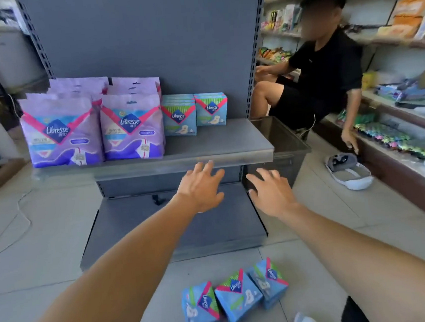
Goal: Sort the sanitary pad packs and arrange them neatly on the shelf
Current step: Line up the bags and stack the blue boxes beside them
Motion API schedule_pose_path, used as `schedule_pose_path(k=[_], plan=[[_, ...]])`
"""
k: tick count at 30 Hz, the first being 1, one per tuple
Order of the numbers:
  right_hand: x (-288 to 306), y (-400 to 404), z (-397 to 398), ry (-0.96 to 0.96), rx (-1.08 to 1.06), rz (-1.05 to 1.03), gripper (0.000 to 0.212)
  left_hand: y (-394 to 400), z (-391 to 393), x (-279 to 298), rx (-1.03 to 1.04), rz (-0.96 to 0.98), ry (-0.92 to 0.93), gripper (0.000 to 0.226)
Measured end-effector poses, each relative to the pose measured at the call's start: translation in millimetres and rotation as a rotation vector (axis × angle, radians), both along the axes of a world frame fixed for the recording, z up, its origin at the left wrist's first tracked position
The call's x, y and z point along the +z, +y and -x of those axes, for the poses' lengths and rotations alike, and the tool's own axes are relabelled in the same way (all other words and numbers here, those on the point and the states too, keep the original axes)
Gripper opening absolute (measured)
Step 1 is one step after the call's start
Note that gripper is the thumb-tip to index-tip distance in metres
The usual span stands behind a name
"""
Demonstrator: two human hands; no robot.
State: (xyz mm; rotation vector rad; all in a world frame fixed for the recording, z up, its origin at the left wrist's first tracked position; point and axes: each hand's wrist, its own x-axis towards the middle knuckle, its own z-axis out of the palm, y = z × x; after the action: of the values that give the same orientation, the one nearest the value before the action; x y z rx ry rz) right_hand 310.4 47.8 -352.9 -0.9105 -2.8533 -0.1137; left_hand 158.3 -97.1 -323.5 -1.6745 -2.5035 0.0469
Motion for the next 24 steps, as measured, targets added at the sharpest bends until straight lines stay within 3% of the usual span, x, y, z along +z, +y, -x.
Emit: schedule_pose_path(k=[13, 16, 24], plan=[[-154, -53, -52, -0.300, -0.072, 0.266, 0.049, -52, -21, -160, 0.054, 0.291, -0.298, 0.065], [-194, -64, -62, -0.287, -0.145, 0.423, 0.049, -54, -30, -203, 0.044, 0.383, -0.343, 0.068], [-278, -107, -111, -0.359, -0.245, 0.722, 0.076, -37, -52, -289, 0.019, 0.515, -0.412, 0.072]])
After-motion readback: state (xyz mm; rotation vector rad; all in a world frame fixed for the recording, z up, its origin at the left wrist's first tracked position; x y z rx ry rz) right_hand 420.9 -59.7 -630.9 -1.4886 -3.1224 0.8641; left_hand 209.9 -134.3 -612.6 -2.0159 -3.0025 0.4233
